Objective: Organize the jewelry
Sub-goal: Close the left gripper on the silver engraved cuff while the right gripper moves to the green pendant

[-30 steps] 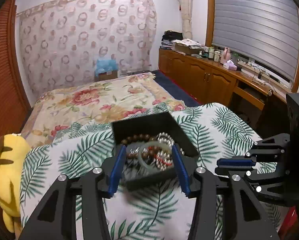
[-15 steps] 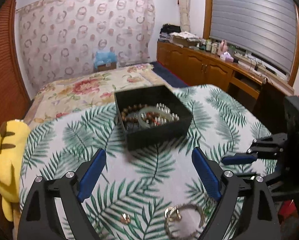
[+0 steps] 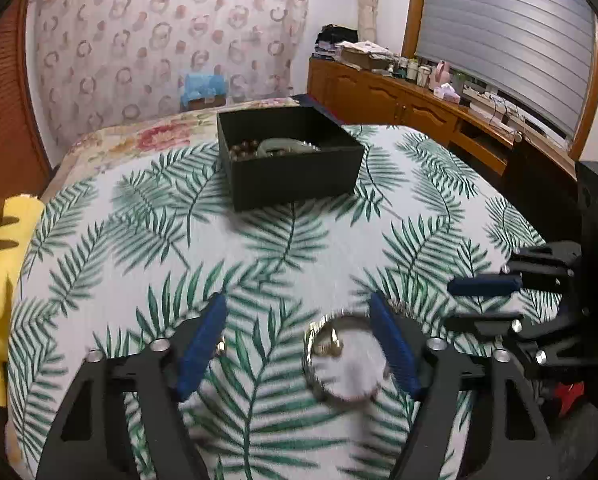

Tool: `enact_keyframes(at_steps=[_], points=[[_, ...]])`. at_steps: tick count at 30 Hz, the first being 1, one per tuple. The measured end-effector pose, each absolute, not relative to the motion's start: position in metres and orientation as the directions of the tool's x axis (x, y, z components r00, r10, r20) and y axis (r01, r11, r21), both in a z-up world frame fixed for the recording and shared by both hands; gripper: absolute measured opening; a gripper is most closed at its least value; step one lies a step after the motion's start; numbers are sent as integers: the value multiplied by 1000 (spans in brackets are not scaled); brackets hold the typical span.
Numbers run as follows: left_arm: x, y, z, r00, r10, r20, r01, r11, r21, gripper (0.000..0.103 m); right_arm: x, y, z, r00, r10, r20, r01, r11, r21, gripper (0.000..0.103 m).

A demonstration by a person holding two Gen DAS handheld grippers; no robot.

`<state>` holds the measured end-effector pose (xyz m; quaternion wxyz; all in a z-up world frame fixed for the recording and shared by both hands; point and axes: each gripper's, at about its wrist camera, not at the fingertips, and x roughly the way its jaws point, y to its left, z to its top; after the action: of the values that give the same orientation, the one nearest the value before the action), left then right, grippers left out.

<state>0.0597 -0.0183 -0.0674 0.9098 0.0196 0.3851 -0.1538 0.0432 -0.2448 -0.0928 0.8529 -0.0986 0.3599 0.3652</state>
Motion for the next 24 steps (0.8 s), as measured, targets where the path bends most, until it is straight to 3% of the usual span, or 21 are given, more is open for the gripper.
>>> enact_keyframes(at_steps=[11,24], points=[[40,-13,-83,635,-255,-729,258,960,-111,34,37,-248,-98,497,551,-670,-679,728,94,33],[48,-25,-91,630,-193,-752,248,968,-41,21,36,-248,-99,501,543,-674,-674,733,90,33]])
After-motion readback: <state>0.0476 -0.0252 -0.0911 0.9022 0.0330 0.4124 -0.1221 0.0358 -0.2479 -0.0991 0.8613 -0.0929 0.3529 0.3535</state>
